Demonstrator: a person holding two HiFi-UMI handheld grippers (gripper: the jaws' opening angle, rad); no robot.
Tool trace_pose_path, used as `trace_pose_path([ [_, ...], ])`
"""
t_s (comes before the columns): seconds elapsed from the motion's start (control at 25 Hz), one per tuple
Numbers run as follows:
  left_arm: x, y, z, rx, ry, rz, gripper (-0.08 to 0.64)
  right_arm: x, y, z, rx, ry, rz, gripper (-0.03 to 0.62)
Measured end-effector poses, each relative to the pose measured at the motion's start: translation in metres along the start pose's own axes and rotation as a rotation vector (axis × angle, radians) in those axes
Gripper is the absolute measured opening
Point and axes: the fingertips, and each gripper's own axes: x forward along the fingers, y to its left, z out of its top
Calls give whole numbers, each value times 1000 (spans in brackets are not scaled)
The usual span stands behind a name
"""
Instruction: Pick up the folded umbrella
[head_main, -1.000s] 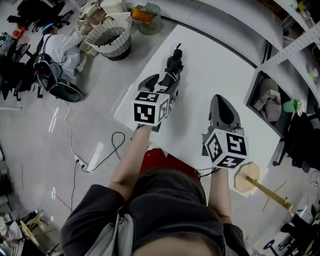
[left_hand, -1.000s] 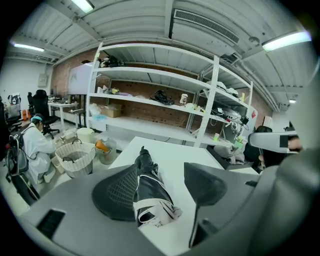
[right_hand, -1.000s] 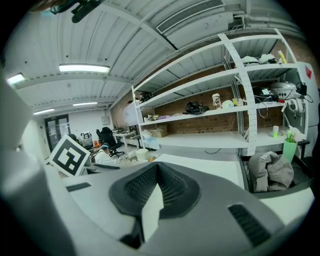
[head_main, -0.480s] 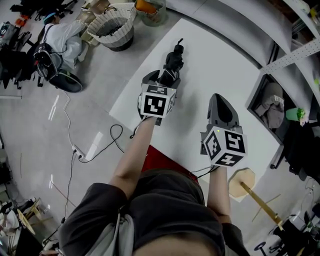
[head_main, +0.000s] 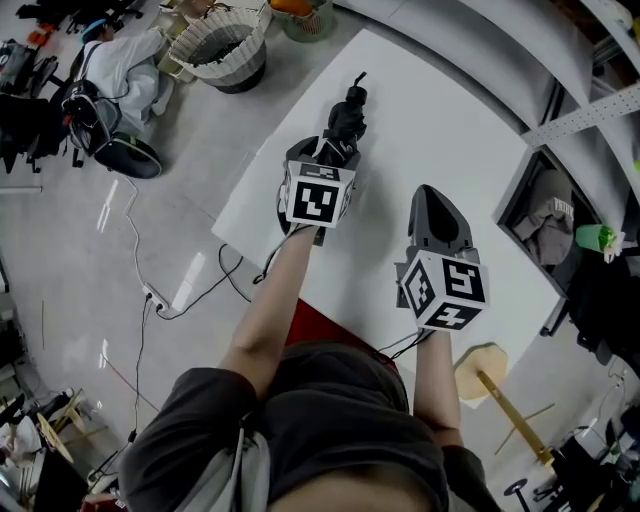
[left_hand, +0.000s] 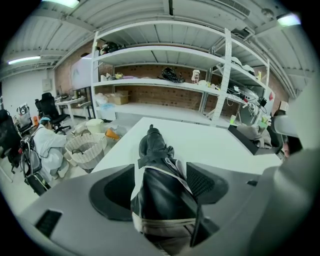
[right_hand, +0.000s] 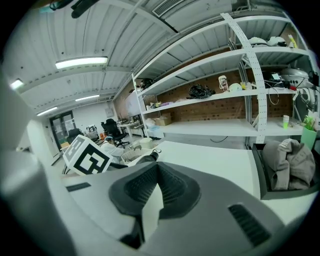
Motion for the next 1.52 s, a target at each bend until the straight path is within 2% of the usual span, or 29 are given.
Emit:
trace_pose_path([
  [0.8,33,-9,-15,-7,119,-32,308,14,-13,-13,22,45,-4,18],
  [0.96,33,-9,-17,-12,147,-40,287,14,-12,-15,27,48,-2,18],
  [1.2,30,-9,-18,-21,128,-30,231,4,-6,-13,31,37,-8,18],
  [1.52,21,-14,-10,-11,69,-54,219,-10,-3,-11,22,17,-25,18],
])
